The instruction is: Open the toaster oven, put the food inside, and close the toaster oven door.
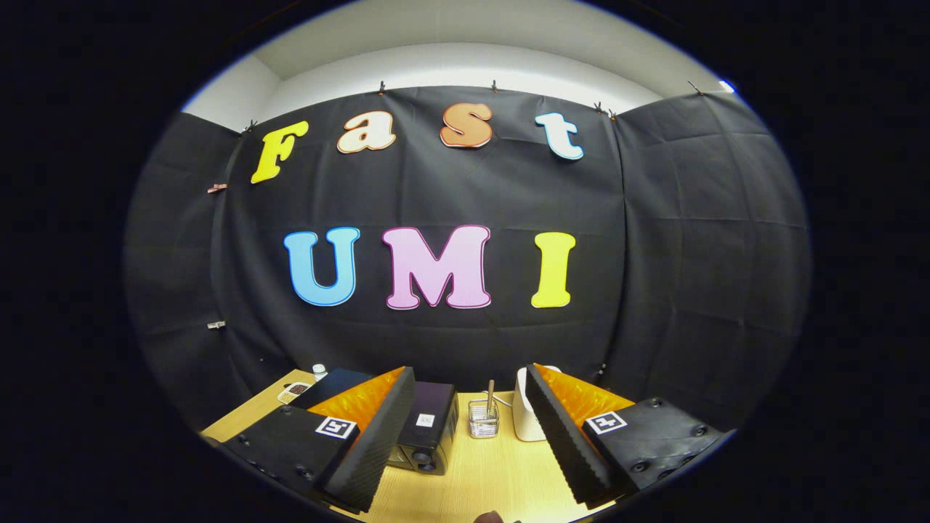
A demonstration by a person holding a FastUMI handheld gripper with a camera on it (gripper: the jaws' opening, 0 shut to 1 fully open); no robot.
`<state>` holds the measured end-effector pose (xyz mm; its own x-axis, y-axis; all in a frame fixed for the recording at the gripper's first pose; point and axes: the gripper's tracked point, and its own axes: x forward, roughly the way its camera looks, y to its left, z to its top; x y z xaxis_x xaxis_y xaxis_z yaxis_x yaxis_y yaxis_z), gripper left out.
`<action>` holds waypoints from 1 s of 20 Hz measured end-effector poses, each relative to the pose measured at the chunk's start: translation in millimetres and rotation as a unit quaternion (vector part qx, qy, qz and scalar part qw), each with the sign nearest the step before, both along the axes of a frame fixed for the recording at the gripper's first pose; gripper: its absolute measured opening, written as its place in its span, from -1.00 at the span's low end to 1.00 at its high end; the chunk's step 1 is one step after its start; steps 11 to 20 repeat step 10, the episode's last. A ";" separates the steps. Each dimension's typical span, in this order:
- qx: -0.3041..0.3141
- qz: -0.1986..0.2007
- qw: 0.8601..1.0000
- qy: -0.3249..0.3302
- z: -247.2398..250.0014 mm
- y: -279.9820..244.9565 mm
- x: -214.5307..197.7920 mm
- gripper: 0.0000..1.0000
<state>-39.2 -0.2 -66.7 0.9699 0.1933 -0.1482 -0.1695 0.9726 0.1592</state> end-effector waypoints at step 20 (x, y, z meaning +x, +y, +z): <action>0.017 -0.010 1.000 0.009 -4.1 -22.3 0.9 0.97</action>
